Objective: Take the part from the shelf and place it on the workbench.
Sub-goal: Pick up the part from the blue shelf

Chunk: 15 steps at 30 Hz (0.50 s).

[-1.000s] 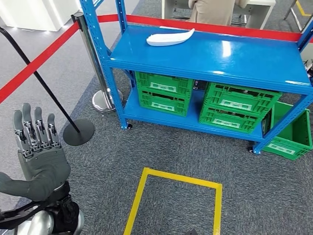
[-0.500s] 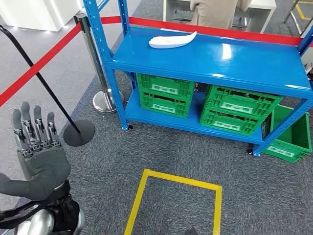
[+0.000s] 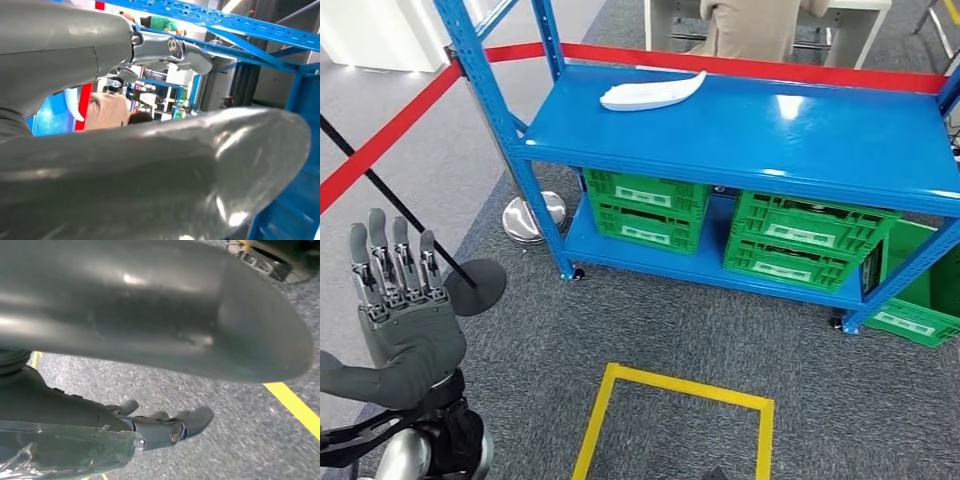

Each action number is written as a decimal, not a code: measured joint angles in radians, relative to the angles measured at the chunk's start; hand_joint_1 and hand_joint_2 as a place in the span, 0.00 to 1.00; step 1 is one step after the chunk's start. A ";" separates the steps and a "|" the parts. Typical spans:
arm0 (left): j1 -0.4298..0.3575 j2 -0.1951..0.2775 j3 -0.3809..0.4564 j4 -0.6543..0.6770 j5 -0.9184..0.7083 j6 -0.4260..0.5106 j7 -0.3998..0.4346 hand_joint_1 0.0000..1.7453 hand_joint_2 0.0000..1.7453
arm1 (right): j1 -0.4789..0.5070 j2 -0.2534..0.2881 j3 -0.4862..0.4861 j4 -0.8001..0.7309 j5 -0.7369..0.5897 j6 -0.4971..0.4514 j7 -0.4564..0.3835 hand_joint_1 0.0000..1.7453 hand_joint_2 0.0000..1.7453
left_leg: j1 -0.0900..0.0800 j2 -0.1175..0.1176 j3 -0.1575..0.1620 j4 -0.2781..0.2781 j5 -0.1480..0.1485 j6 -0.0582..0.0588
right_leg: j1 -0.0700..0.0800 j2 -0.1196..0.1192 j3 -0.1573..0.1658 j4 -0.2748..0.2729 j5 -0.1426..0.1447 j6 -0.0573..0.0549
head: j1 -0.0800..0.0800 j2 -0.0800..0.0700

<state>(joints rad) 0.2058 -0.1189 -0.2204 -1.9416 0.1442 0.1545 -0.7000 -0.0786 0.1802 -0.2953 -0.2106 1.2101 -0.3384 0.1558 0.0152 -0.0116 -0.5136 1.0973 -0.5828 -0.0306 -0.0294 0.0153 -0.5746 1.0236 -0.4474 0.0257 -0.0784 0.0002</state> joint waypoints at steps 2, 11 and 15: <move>0.000 0.000 0.000 0.000 0.000 0.007 0.000 0.00 0.00 | 0.000 0.000 0.000 0.000 0.001 0.001 0.000 0.00 0.00 | 0.000 0.001 -0.118 0.151 -0.025 -0.003 | 0.000 0.000 0.022 -0.006 -0.019 -0.004 | -0.002 0.000; -0.001 -0.001 0.001 0.000 -0.001 0.014 0.000 0.00 0.00 | 0.002 0.003 0.000 0.001 0.003 0.008 -0.001 0.00 0.00 | -0.006 -0.001 -0.156 -0.083 0.217 0.015 | -0.005 0.015 0.116 -0.025 -0.112 0.040 | -0.019 0.000; -0.001 -0.003 0.002 0.000 -0.001 0.014 0.000 0.00 0.00 | -0.006 0.003 0.000 0.001 0.004 0.007 -0.003 0.00 0.00 | -0.004 -0.001 -0.137 -0.090 0.193 0.037 | 0.002 -0.001 0.068 0.080 -0.168 0.039 | -0.010 0.000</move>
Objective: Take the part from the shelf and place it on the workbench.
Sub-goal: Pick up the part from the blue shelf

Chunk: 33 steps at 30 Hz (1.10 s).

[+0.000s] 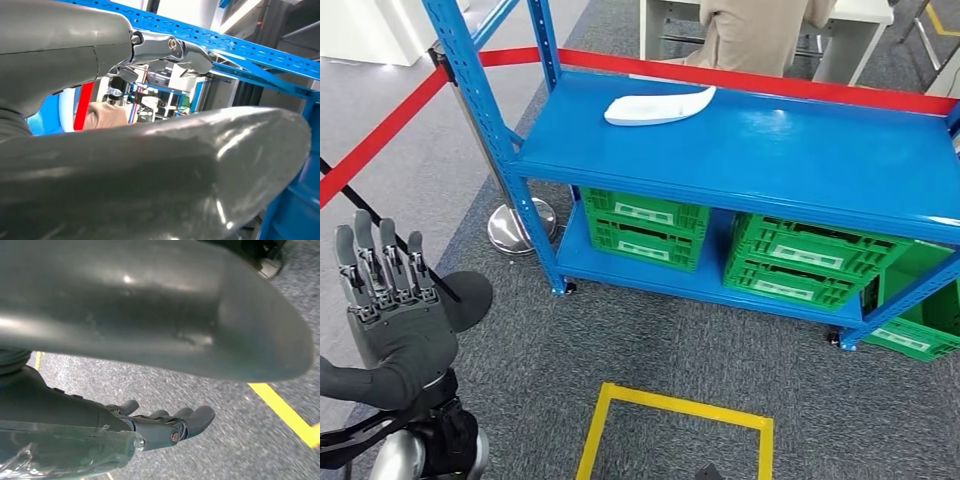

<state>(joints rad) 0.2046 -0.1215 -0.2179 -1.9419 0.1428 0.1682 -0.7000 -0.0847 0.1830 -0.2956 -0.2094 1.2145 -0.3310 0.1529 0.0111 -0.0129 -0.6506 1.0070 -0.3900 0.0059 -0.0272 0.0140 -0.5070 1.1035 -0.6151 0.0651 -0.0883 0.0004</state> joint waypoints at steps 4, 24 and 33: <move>0.000 0.000 0.000 0.000 0.000 0.000 0.000 0.00 0.00 | 0.003 -0.001 0.000 0.000 0.000 0.000 0.000 0.00 0.00 | -0.009 -0.001 0.029 0.000 -0.026 0.014 | 0.021 -0.002 -0.164 0.216 -0.024 -0.011 | 0.001 0.000; -0.001 -0.001 0.000 0.000 -0.006 0.007 0.000 0.00 0.00 | -0.001 -0.001 -0.003 0.000 0.002 -0.003 0.002 0.00 0.00 | -0.020 -0.006 0.084 -0.008 -0.061 -0.006 | 0.027 0.003 -0.090 -0.069 0.173 -0.035 | -0.001 0.000; 0.001 -0.004 0.001 -0.006 0.020 -0.019 0.000 0.00 0.00 | -0.002 0.000 -0.004 0.000 0.004 -0.002 0.001 0.00 0.00 | -0.021 -0.007 0.123 -0.060 -0.068 0.032 | 0.020 -0.001 -0.095 -0.042 0.183 -0.008 | 0.002 0.000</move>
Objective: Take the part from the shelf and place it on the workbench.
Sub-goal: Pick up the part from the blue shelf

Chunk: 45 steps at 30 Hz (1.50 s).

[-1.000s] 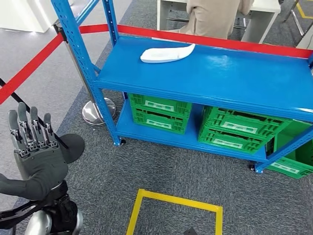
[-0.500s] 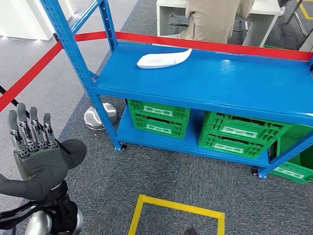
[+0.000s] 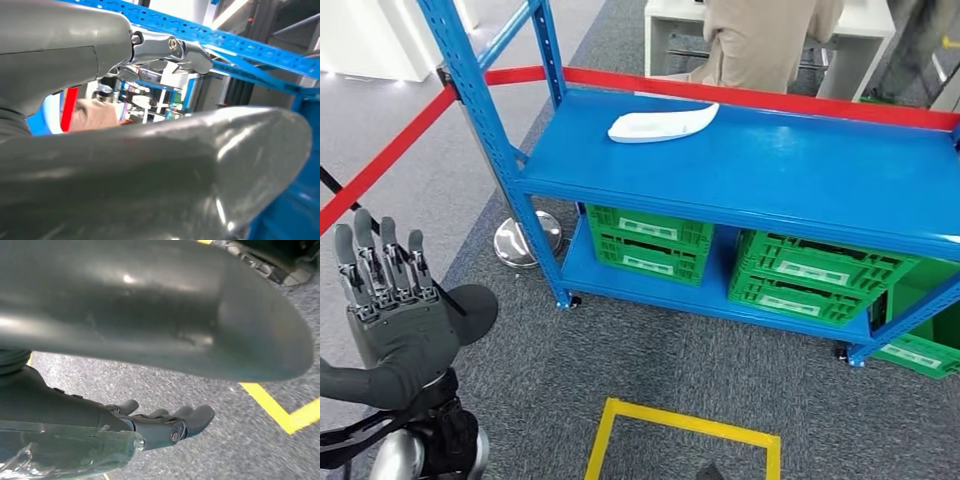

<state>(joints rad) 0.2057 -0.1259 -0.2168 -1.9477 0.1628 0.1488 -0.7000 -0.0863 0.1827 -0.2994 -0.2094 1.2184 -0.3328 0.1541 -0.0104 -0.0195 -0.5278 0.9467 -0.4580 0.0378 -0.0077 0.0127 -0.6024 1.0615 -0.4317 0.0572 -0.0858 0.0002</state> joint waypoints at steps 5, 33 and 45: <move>0.006 -0.010 0.005 -0.002 0.004 -0.002 0.000 0.00 0.00 | 0.009 -0.001 -0.001 0.000 0.000 0.000 0.001 0.00 0.00 | 0.006 0.002 0.042 -0.001 -0.023 -0.008 | -0.008 -0.002 -0.135 0.227 -0.088 0.013 | 0.006 0.000; 0.005 -0.036 0.023 -0.014 -0.003 0.022 0.000 0.00 0.00 | 0.011 0.001 -0.003 0.002 0.006 -0.004 0.005 0.00 0.00 | 0.020 0.004 -0.113 0.027 0.099 -0.063 | -0.016 0.017 0.107 -0.074 -0.067 -0.028 | -0.005 0.000; 0.005 -0.037 0.035 -0.014 -0.003 0.023 0.000 0.00 0.00 | 0.008 0.001 -0.003 0.002 0.007 -0.004 0.005 0.00 0.00 | 0.010 0.001 -0.107 0.029 0.086 -0.038 | -0.022 0.013 0.127 -0.114 -0.069 0.015 | -0.003 0.000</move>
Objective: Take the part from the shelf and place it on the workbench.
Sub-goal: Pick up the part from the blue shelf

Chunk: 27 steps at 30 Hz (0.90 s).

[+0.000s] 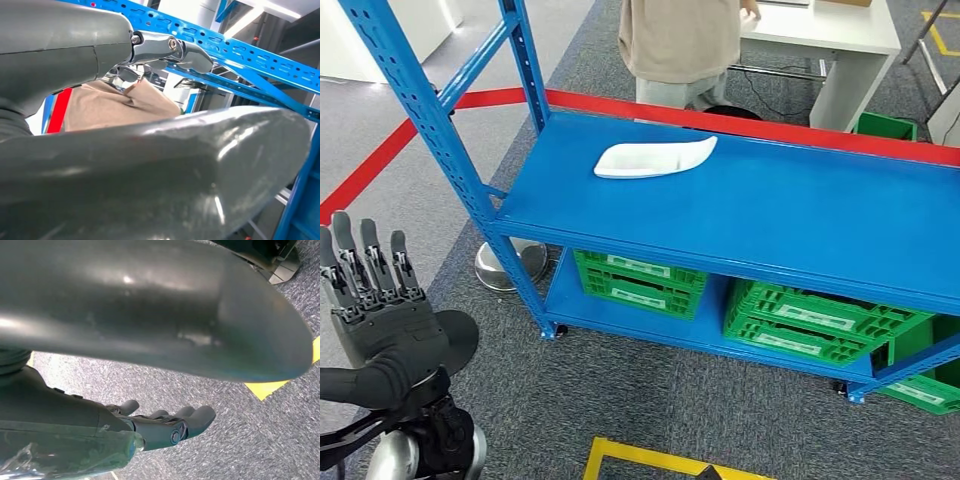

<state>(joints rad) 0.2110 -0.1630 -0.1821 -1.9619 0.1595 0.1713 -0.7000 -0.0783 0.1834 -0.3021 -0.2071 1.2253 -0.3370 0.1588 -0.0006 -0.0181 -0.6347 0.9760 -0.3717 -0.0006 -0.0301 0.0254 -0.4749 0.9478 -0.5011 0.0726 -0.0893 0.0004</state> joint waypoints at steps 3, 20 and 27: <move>0.000 0.000 0.002 0.000 0.000 0.001 0.000 0.00 0.00 | 0.000 0.000 0.000 0.000 0.000 0.000 0.000 0.00 0.00 | 0.001 0.000 0.005 0.000 0.000 0.000 | 0.001 0.000 0.004 0.001 -0.001 0.001 | 0.000 0.000; 0.000 -0.004 0.004 0.000 0.001 0.026 0.000 0.00 0.00 | 0.000 -0.002 -0.003 0.000 0.001 0.000 0.001 0.00 0.00 | 0.001 0.000 0.008 0.000 0.000 -0.001 | 0.002 0.000 0.007 0.004 -0.003 0.000 | 0.000 0.000; 0.000 -0.004 0.004 0.000 0.001 0.026 0.000 0.00 0.00 | 0.000 -0.002 -0.008 0.000 0.002 0.000 0.000 0.00 0.00 | 0.001 0.000 0.008 0.000 0.000 -0.001 | 0.002 0.000 0.007 0.004 -0.003 0.000 | 0.000 0.000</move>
<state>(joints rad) 0.2111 -0.1671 -0.1785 -1.9615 0.1605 0.1972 -0.7000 -0.0787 0.1816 -0.3103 -0.2071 1.2273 -0.3372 0.1593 0.0007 -0.0180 -0.6265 0.9758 -0.3715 -0.0012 -0.0284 0.0254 -0.4679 0.9515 -0.5040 0.0725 -0.0893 0.0004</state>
